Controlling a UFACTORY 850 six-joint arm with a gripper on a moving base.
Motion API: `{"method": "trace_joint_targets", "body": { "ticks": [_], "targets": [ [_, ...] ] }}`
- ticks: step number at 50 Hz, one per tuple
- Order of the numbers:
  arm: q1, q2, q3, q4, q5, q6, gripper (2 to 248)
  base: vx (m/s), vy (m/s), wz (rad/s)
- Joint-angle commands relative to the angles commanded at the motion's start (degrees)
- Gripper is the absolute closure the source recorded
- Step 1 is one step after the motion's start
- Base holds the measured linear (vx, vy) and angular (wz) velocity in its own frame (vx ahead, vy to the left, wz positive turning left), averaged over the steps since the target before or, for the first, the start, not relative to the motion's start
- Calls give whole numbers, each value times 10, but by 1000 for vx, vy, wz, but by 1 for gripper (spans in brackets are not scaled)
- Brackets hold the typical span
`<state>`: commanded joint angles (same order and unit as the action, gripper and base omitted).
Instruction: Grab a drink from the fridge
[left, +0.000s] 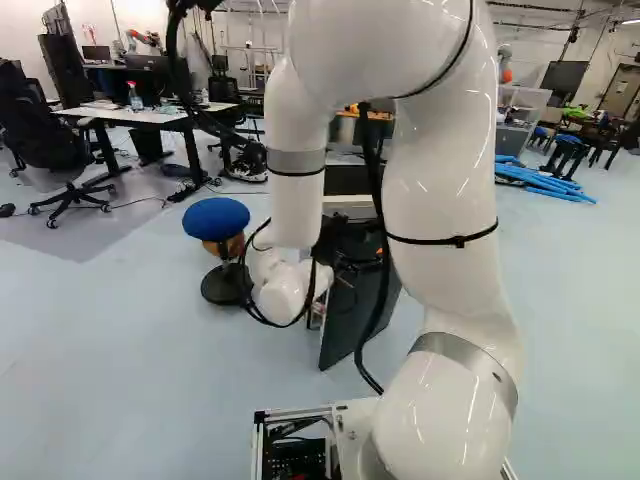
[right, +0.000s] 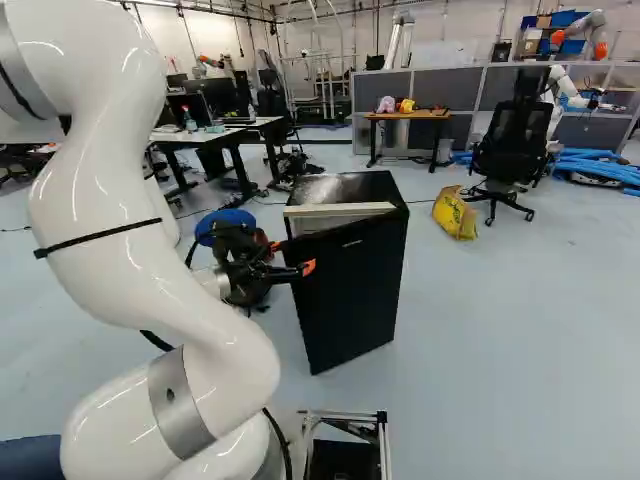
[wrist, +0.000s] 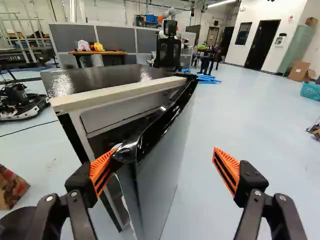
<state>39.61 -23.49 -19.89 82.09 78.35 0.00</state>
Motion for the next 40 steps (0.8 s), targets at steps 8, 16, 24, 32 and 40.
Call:
{"method": "trace_joint_targets", "body": {
  "ticks": [8,16,24,32,40],
  "targets": [
    [15,11,23,22,0,0,3,0,0,0],
    [32,21,49,49,0,0,3,0,0,0],
    [52,31,75,77,0,0,3,0,0,0],
    [72,38,101,108,0,0,3,0,0,0],
    [77,40,115,139,3,0,3,0,0,0]
  ]
}}
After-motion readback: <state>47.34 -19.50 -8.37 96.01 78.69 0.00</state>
